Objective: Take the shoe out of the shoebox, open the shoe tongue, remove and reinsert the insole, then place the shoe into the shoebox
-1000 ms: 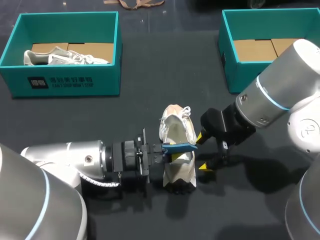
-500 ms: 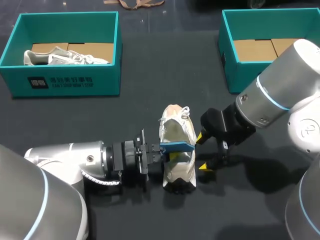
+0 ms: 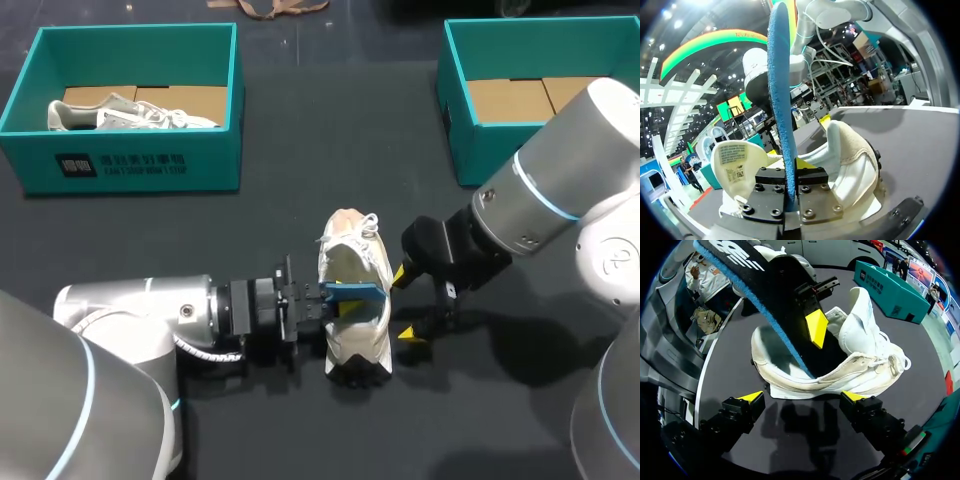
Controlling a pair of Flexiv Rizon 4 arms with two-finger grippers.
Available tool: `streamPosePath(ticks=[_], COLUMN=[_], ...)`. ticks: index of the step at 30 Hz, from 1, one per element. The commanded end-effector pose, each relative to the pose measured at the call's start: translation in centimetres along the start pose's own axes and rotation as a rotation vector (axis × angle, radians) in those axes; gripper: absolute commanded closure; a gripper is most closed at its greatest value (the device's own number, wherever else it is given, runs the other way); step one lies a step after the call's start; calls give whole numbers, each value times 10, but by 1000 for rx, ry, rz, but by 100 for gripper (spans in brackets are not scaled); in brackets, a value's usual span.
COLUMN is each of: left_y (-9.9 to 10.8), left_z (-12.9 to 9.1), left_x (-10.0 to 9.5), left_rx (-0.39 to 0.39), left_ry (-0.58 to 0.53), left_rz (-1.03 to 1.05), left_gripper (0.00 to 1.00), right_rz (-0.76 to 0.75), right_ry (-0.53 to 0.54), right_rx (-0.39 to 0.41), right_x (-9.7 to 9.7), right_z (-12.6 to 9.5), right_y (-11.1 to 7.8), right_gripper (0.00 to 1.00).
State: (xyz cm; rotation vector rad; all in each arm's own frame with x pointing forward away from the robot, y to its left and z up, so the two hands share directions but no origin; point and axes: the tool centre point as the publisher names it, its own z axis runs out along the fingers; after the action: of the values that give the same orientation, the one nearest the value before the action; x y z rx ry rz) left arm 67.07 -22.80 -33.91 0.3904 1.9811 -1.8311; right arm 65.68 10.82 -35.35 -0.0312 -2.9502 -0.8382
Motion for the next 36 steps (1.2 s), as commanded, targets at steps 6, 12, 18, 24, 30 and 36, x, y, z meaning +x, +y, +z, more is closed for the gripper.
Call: streamPosePath(ticks=[6, 12, 18, 24, 30, 36], left_y=[-2, -15, -30, -44, -55, -48], left_z=[3, 4, 3, 3, 3, 3], left_x=[1, -1, -1, 1, 6, 6], left_rx=[-1, 7, 6, 1, 7, 6], left_ry=[6, 6, 18, 39, 54, 57], left_rz=[-17, -19, -17, 0, 26, 45], left_gripper=[70, 65, 64, 67, 87, 100], right_rz=[0, 0, 0, 0, 0, 0], right_ry=[-2, -2, -2, -2, -2, -2], right_rx=[-1, -1, -1, -1, -1, -1], right_x=[1, 1, 1, 1, 1, 1], right_z=[1, 1, 1, 1, 1, 1], right_y=[0, 0, 0, 0, 0, 0], right_gripper=[0, 0, 0, 0, 0, 0])
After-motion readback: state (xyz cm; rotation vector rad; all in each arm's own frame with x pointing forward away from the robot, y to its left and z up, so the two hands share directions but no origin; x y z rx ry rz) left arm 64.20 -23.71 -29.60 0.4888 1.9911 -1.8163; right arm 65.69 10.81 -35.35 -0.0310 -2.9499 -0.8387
